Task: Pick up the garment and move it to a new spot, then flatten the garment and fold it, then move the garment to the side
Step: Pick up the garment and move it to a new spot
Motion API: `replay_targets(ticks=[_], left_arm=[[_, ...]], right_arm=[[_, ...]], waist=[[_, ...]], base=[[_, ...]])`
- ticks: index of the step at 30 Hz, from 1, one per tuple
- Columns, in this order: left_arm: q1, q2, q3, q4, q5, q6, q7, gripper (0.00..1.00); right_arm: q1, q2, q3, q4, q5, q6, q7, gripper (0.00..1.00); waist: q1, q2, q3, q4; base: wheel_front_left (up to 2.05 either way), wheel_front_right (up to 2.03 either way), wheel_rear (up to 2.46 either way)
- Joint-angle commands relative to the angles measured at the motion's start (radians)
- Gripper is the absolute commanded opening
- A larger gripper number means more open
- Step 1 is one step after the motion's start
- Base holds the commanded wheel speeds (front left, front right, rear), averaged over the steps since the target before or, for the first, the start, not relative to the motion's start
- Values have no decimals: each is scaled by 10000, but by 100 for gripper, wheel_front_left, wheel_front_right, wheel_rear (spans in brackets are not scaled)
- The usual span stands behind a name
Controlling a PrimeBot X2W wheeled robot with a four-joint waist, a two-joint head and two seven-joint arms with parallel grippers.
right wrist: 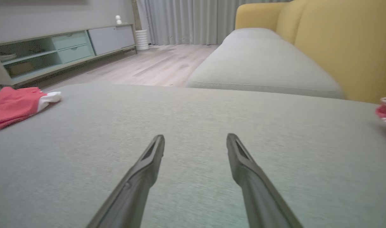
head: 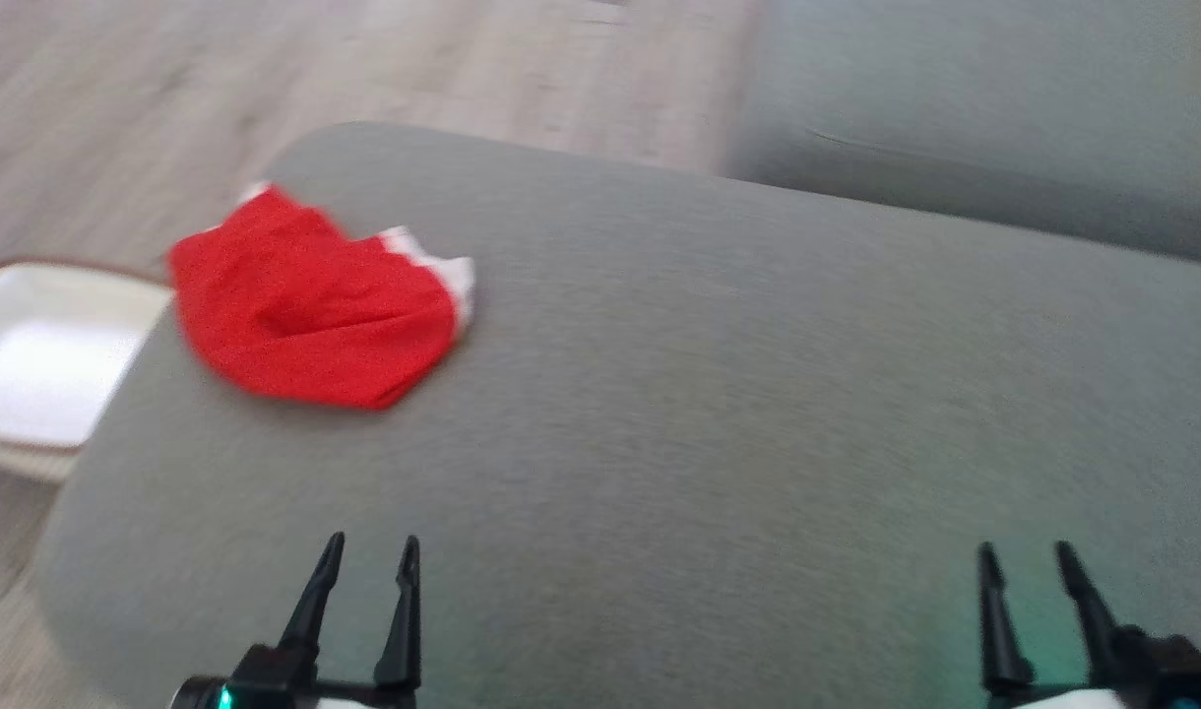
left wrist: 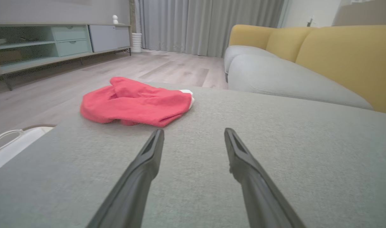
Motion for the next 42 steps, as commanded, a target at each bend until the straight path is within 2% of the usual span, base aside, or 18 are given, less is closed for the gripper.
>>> replay_targets(ticks=[1,3,8,14,16,19,20,23,29,32,39,40,41,42], left_arm=[[-155,-26,394,-345,-25,59,-84,100],[186,-26,656,-433,-84,142,-84,100],[426,-27,1087,-747,-249,132,-84,100],[-950,129,1210,-953,-664,-229,-84,100],[-1859,372,1257,-680,-958,-332,44,100],[-3426,1051,1068,-192,-1255,-441,932,100],[-3426,1051,1068,-192,-1255,-441,932,100],[-5009,1566,868,406,-2063,-488,2200,100],[-7634,2666,602,2265,-2839,-499,3691,100],[-8530,2920,661,3450,-2860,-384,4245,100],[-9547,2832,507,5854,-2843,7,5192,100],[-9588,2813,423,6147,-2828,-32,5314,82],[-9621,2795,340,6386,-2820,-86,5393,47],[-9645,2772,261,6585,-2811,-135,5436,3]], right_arm=[[-237,-100,391,-322,31,71,-135,100],[-421,-99,881,-293,14,71,-135,100],[-850,-99,1316,-262,-177,71,-135,100],[-1376,-106,1168,-517,-857,71,-135,100],[-1662,-241,1110,-610,-1085,71,-135,100],[-2107,-500,953,-764,-1225,71,-135,100],[-2107,-500,953,-764,-1225,71,-135,100],[-2487,-729,789,-894,-1273,71,-135,100],[-3095,-950,748,-1044,-1289,71,-135,100],[-3252,-975,694,-1153,-1273,71,-135,100],[-3096,-1007,330,-1267,-1207,71,-135,100],[-3037,-1000,308,-1259,-1197,71,-135,100],[-2992,-988,291,-1250,-1189,71,-135,100],[-2957,-968,266,-1238,-1175,71,-135,100]], waist=[[0,-1,-214,1062],[0,-1,-300,1619],[0,-1,-14,1741],[0,-1,1450,1050],[0,-1,2132,714],[0,-1,3078,236],[0,-1,3078,236],[0,-1,3853,-174],[0,-1,4781,-980],[0,-1,5057,-1303],[0,-1,5281,-1573],[0,-1,5231,-1576],[0,-1,5189,-1577],[0,-1,5126,-1567]], base=[[0,0,0],[0,0,0],[0,0,0],[0,0,0],[0,0,0],[0,0,0],[0,0,0],[0,0,0],[0,0,0],[0,0,0],[0,0,0],[0,0,0],[0,0,0],[0,0,0]])
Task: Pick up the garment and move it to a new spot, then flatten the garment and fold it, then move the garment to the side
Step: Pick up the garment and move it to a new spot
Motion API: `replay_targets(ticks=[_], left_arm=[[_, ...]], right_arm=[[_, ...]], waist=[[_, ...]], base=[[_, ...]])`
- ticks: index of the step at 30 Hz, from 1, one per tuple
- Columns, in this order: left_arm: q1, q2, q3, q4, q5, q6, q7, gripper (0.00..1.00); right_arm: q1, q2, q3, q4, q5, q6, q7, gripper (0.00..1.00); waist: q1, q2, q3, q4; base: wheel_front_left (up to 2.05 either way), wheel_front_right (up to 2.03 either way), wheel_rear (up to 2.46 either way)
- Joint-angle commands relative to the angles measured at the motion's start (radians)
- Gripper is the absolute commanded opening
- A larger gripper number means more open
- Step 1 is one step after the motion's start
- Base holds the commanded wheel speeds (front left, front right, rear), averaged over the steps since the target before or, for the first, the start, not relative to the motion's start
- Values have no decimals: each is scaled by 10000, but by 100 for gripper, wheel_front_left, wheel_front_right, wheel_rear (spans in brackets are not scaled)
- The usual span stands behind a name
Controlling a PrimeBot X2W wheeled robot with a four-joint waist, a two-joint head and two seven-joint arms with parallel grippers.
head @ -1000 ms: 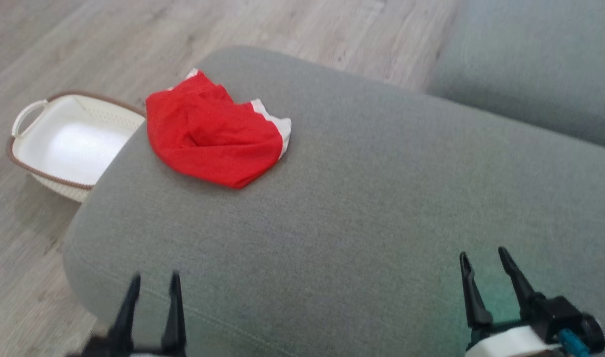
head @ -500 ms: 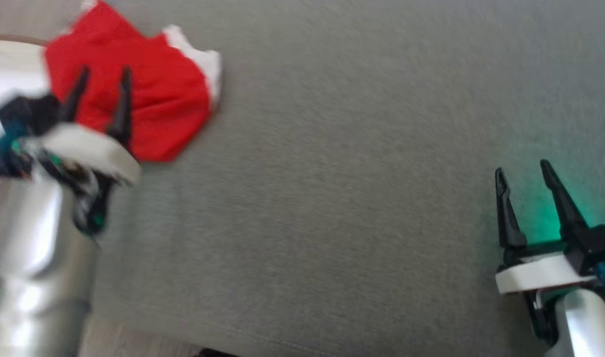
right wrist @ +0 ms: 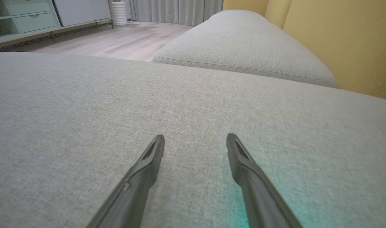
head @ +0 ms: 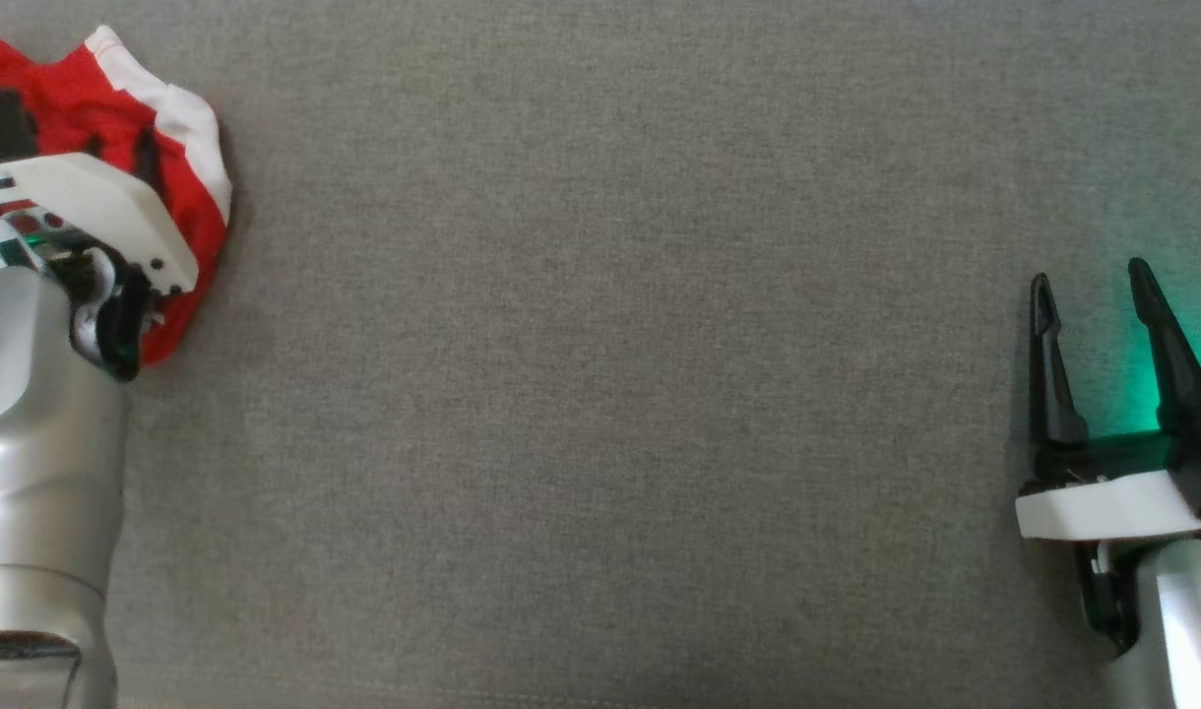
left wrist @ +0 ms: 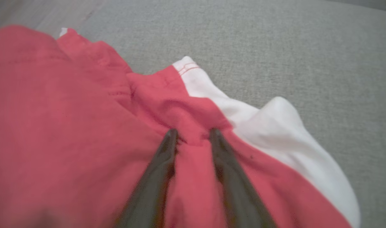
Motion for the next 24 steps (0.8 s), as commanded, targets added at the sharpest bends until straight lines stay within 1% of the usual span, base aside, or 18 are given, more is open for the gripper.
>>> replay_targets(ticks=[1,3,6,12,17,22,23,24], left_arm=[[217,367,26,235,78,-79,167,0],[200,302,-109,500,55,-177,161,0],[88,296,-201,627,-58,-291,-160,0],[-135,318,-394,178,-481,-396,-878,0],[83,426,-1014,-1362,-1330,-406,-963,0],[732,502,-1567,-3750,-2591,-408,-336,0],[732,502,-1567,-3750,-2591,-408,-336,0],[905,509,-1626,-4298,-2834,-408,-161,0]], right_arm=[[351,-50,158,-22,68,71,-15,100],[361,-21,141,0,104,71,-15,100],[350,-14,212,57,137,71,-15,100],[403,154,466,350,268,71,-15,100],[526,494,675,635,486,71,-15,100],[854,715,780,857,678,71,-15,100],[854,715,780,857,678,71,-15,100],[922,737,790,876,712,71,-15,100]], waist=[[0,0,-153,36],[0,0,-310,97],[0,0,-569,184],[0,0,-1418,166],[0,0,-2411,-236],[0,0,-3262,-803],[0,0,-3262,-803],[0,0,-3387,-926]], base=[[0,0,0],[0,0,0],[0,0,0],[0,0,0],[0,0,0],[0,0,0],[0,0,0],[0,0,0]])
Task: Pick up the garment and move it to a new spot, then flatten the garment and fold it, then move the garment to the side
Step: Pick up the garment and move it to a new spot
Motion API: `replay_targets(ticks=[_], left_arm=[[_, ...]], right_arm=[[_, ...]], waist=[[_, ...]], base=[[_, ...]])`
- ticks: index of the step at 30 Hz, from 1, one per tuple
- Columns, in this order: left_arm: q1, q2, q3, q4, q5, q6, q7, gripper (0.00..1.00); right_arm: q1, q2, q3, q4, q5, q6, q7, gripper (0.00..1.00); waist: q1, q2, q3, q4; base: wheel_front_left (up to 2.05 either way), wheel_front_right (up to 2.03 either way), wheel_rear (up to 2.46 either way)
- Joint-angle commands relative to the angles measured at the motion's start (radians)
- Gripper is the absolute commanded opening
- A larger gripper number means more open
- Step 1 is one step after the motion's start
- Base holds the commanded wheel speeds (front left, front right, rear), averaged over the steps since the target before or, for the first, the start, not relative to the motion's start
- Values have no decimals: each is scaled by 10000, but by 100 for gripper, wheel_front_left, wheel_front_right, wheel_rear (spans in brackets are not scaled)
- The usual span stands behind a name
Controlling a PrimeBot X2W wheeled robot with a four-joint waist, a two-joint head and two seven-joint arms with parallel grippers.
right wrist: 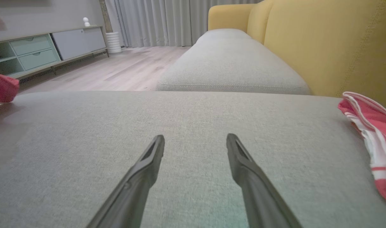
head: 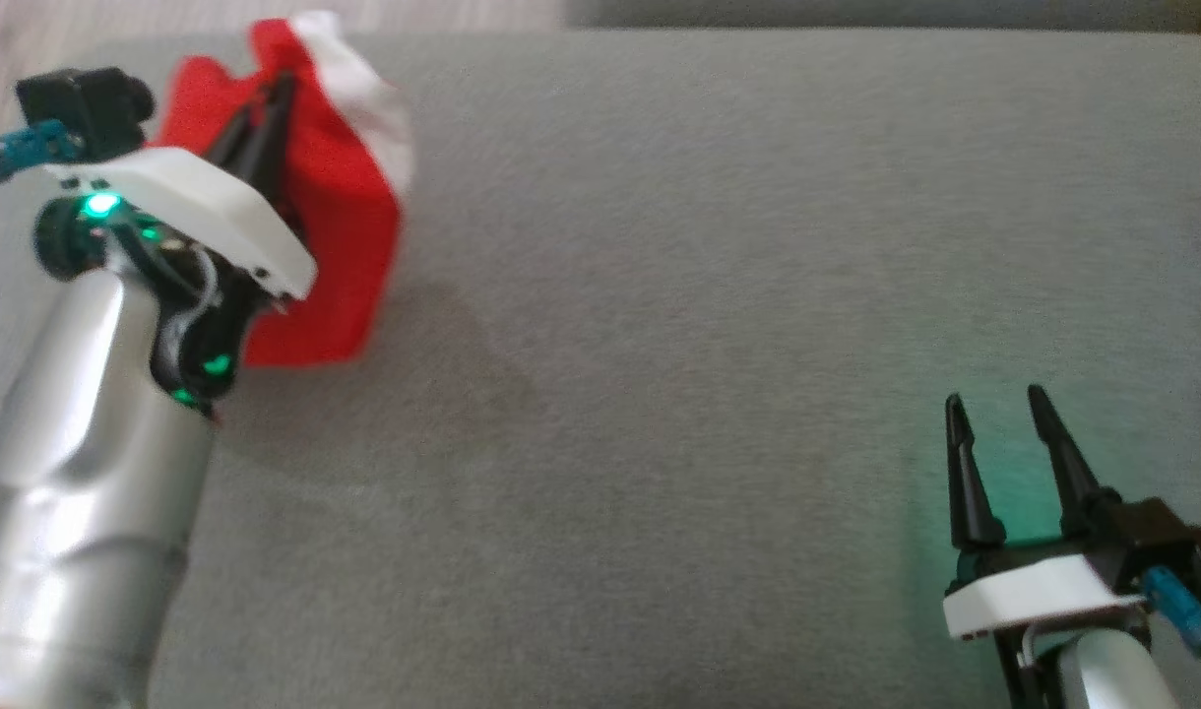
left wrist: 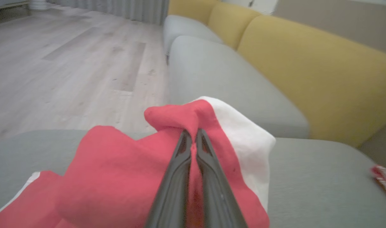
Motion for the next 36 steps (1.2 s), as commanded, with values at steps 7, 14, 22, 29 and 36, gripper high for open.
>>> replay_targets(ticks=[7,14,22,29,36], left_arm=[[1353,-234,-40,-4139,-1809,191,1479,0],[2840,-1674,-961,-7254,-3760,929,2636,0],[3379,-2228,-247,-5864,-5943,2414,2562,0],[2188,-550,147,-1460,-3354,2098,638,0],[1408,-161,-126,869,-2094,1238,-1180,36]], right_arm=[[219,41,343,-252,396,71,-38,100],[102,45,706,-299,841,71,-38,100],[-338,46,997,-210,1210,71,-38,100],[-598,46,1093,-133,1402,71,-38,100],[-602,46,1191,-49,1282,71,-38,100]], waist=[[3,0,-858,-1361],[3,0,-591,-2289],[3,0,-45,-3264],[3,0,323,-3786],[3,0,333,-3575]], base=[[0,0,0],[0,0,0],[0,0,0],[0,0,0],[0,0,0]])
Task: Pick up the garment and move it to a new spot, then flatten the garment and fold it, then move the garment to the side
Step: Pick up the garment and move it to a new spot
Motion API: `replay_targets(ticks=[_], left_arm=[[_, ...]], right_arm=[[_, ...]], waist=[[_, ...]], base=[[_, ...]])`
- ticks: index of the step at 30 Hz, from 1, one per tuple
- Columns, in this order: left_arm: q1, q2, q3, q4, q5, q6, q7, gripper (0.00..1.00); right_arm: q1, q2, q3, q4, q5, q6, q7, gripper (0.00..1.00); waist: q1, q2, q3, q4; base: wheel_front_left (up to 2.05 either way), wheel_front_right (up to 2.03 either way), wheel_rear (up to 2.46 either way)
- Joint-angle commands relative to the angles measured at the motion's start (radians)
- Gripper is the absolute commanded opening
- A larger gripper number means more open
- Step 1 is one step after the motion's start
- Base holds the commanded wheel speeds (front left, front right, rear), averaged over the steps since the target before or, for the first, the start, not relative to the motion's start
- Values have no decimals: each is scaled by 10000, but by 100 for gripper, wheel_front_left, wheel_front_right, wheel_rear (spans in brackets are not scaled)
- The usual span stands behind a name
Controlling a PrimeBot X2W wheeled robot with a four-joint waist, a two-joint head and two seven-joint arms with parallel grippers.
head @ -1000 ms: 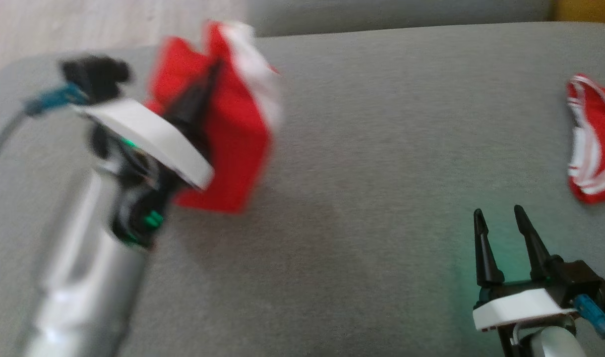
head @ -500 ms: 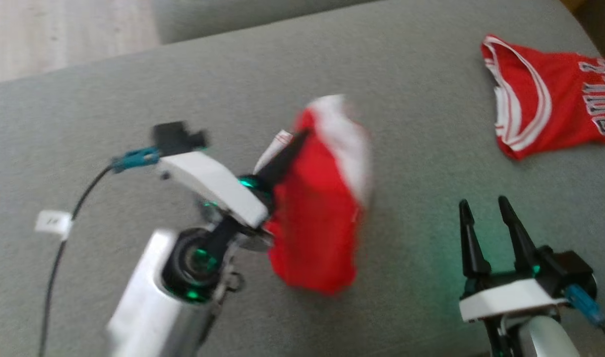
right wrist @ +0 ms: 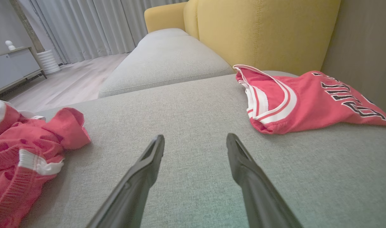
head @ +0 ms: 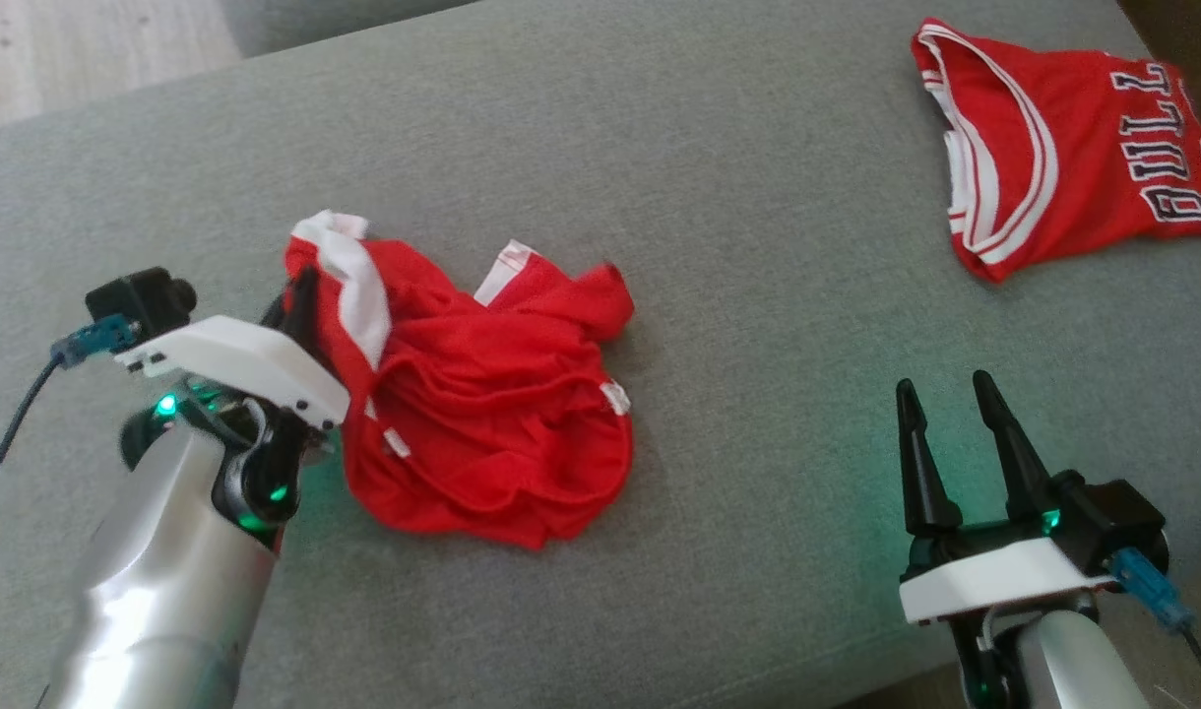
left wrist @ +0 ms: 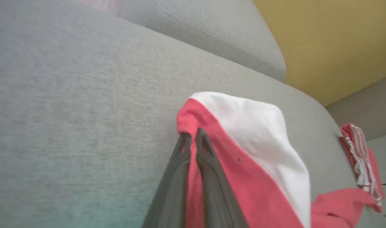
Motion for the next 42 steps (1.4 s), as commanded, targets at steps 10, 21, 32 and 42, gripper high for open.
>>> replay_targets(ticks=[10,21,32,42], left_arm=[[-517,613,-1269,744,2838,206,-2747,100],[2357,630,-1103,-1703,4057,1871,-4351,100],[5677,326,558,-3887,5097,2160,-4363,100],[6066,-466,1680,-4207,6127,840,-4364,100]], right_arm=[[-11,-45,-330,-480,-670,71,-38,100],[834,-45,-1437,-1117,-1411,71,-38,100],[1277,-45,-1483,-622,-1525,71,-38,100],[1297,-45,-1261,-52,-1147,71,-38,100]], waist=[[-1,0,-864,826],[-1,0,-1925,2164],[-1,0,-2079,3616],[-1,0,-2038,3749]], base=[[0,0,0],[0,0,0],[0,0,0],[0,0,0]])
